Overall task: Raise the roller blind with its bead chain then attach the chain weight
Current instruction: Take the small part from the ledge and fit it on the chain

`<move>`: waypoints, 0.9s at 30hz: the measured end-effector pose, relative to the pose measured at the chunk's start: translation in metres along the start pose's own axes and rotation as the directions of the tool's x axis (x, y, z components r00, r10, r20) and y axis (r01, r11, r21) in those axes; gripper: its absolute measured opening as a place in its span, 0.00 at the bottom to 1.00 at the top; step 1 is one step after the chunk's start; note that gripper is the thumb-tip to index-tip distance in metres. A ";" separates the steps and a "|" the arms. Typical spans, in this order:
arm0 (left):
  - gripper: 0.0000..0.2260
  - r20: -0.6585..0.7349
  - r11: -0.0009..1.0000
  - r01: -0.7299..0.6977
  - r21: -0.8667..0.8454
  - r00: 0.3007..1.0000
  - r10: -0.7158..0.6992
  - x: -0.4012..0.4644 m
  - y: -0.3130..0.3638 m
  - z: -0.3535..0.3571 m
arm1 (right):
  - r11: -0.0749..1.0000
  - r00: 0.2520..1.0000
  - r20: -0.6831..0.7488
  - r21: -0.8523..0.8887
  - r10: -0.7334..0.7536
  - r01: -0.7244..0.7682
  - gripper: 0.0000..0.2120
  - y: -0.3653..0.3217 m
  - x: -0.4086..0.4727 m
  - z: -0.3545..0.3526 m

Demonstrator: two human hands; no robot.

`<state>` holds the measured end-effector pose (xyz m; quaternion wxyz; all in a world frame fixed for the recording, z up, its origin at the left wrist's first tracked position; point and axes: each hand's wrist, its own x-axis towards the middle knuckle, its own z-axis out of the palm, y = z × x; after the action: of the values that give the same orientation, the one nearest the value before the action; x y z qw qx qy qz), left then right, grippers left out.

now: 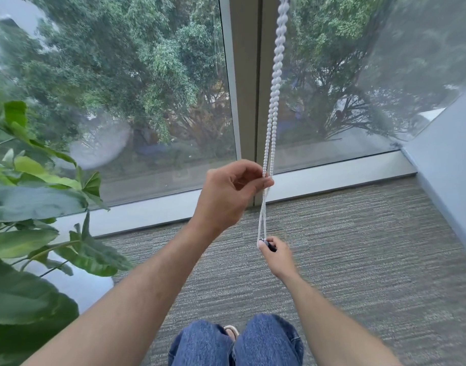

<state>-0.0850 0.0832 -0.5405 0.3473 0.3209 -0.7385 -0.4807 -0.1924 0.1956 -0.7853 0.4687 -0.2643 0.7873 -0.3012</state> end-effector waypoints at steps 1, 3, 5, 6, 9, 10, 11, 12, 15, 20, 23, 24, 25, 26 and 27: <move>0.06 0.005 1.000 -0.007 0.008 1.000 0.007 -0.001 -0.001 0.001 | 1.000 1.000 0.012 0.017 0.007 -0.007 0.08 0.001 0.002 0.001; 0.05 0.013 1.000 -0.015 0.025 1.000 0.015 -0.002 -0.001 0.003 | 0.999 0.999 0.030 0.033 0.029 -0.030 0.09 0.000 0.002 0.000; 0.05 0.010 0.999 -0.011 0.046 1.000 0.010 -0.005 0.002 0.004 | 0.998 0.998 0.048 0.043 0.049 -0.051 0.09 -0.002 0.000 -0.003; 0.05 0.009 0.998 -0.003 0.058 1.000 0.003 -0.006 0.005 0.004 | 0.997 0.997 0.058 0.043 0.055 -0.058 0.10 -0.005 -0.002 -0.005; 0.04 0.017 0.994 0.039 0.103 0.999 -0.041 -0.008 0.014 0.004 | 1.000 0.998 0.063 0.000 0.025 -0.025 0.16 -0.020 -0.015 -0.015; 0.03 0.020 0.992 0.062 0.115 0.998 -0.064 -0.009 0.018 0.004 | 1.000 0.998 0.064 -0.008 -0.001 0.001 0.17 -0.029 -0.022 -0.019; 0.03 0.025 0.988 0.085 0.128 0.996 -0.089 -0.010 0.021 0.003 | 0.999 0.998 0.063 -0.022 -0.030 0.031 0.18 -0.039 -0.030 -0.024; 0.03 0.030 0.984 0.107 0.143 0.993 -0.113 -0.010 0.025 0.002 | 0.997 0.996 0.059 -0.041 -0.065 0.068 0.19 -0.049 -0.037 -0.030; 0.03 0.029 0.967 0.164 0.196 0.984 -0.173 -0.012 0.038 -0.002 | 0.982 0.986 0.028 -0.088 -0.166 0.168 0.21 -0.086 -0.061 -0.047; 0.03 0.007 0.945 0.245 0.217 0.967 -0.253 -0.009 0.067 -0.018 | 0.907 0.915 -0.045 -0.158 -0.400 0.389 0.25 -0.162 -0.102 -0.082; 0.08 0.016 0.940 0.295 0.174 0.953 -0.302 -0.004 0.088 -0.033 | 0.837 0.848 -0.095 -0.251 -0.522 0.487 0.26 -0.209 -0.130 -0.107; 0.08 0.022 0.937 0.307 0.167 0.949 -0.315 -0.002 0.096 -0.039 | 0.803 0.819 -0.095 -0.289 -0.565 0.521 0.27 -0.225 -0.140 -0.115; 0.07 0.025 0.932 0.324 0.161 0.943 -0.332 0.001 0.104 -0.044 | 0.774 0.795 -0.093 -0.320 -0.599 0.546 0.27 -0.240 -0.150 -0.122; 0.07 0.031 0.929 0.334 0.159 0.939 -0.343 0.003 0.112 -0.049 | 0.741 0.765 -0.092 -0.347 -0.637 0.575 0.27 -0.254 -0.159 -0.129; 0.06 0.039 0.925 0.353 0.139 0.932 -0.361 0.007 0.122 -0.053 | 0.708 0.736 -0.092 -0.373 -0.671 0.599 0.26 -0.269 -0.168 -0.136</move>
<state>-0.0619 0.0924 -0.4095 0.2087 0.4562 -0.7080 -0.4971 -0.2080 0.1609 -0.4420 0.1956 -0.5572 0.7316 -0.3407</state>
